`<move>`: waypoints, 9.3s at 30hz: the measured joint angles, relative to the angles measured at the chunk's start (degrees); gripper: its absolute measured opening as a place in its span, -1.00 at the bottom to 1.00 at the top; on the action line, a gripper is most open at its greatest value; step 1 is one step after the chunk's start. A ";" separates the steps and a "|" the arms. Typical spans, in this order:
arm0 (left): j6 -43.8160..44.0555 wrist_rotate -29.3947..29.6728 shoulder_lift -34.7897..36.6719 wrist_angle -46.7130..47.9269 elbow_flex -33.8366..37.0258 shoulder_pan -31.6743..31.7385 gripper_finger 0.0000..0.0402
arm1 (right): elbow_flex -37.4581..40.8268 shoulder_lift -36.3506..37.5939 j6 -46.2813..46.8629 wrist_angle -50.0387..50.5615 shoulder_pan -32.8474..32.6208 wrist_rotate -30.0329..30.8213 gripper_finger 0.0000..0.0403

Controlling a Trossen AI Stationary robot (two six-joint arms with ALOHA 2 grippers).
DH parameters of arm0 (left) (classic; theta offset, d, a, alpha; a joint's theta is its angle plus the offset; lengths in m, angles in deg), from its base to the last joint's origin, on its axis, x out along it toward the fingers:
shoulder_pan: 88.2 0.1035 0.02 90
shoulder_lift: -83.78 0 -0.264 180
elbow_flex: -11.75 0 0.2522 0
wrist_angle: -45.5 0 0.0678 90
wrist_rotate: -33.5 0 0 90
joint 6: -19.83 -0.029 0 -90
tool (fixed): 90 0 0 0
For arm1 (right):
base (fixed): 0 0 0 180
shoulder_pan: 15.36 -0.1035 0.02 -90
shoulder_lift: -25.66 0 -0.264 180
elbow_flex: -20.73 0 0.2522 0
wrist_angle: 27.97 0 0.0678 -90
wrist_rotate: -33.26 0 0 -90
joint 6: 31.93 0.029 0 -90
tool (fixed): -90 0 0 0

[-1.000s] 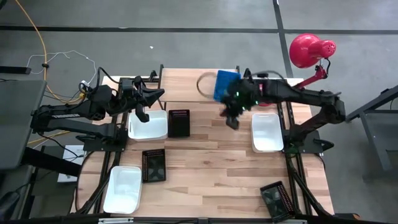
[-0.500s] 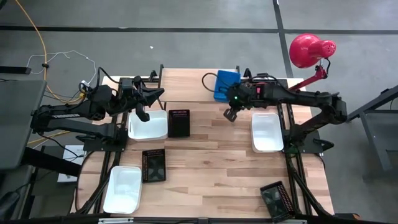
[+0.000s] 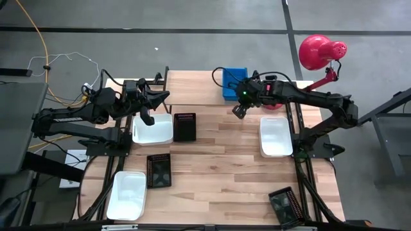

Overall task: Stack baskets on shelf by color
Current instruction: Put the top center black bin on the shelf, then stack the bottom black bin on top of the black bin on top of the shelf

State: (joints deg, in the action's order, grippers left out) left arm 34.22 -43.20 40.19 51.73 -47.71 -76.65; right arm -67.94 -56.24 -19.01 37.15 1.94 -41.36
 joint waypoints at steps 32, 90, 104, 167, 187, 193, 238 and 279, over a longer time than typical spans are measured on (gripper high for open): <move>-6.09 -4.99 -29.12 36.04 -12.00 -9.75 -0.10 | 0.00 14.52 23.29 3.07 -25.24 9.68 -1.00; -28.36 7.52 -45.21 59.79 -55.17 -3.46 -1.00 | -0.01 14.48 21.60 2.18 -25.22 8.06 -1.00; -32.91 5.24 -60.17 56.43 -55.32 4.35 -1.00 | -0.02 14.48 21.59 1.96 -25.22 8.97 -1.00; -31.08 5.29 -64.24 62.77 -61.62 6.85 -0.09 | -0.02 14.46 21.59 -0.28 -25.22 10.09 -1.00; -5.61 2.15 -24.94 28.43 -28.21 -16.44 -0.20 | -0.02 14.50 19.62 -0.33 -25.22 6.60 -1.00; 0.21 13.83 -11.82 14.66 -10.01 -24.43 -0.20 | -0.02 14.50 18.58 -0.60 -25.22 5.27 -1.00; -0.61 21.43 -4.39 12.85 -3.85 -27.45 -0.20 | -0.02 -21.73 66.16 -7.15 -84.38 -24.84 0.02; -1.55 23.43 -4.39 12.83 -3.87 -27.28 -0.20 | -6.38 -0.18 9.00 -11.75 -44.78 -19.76 -0.99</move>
State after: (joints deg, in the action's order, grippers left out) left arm 32.67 -19.77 35.79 64.56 -51.57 -103.93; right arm -74.32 -56.42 -10.01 25.39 -42.84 -61.12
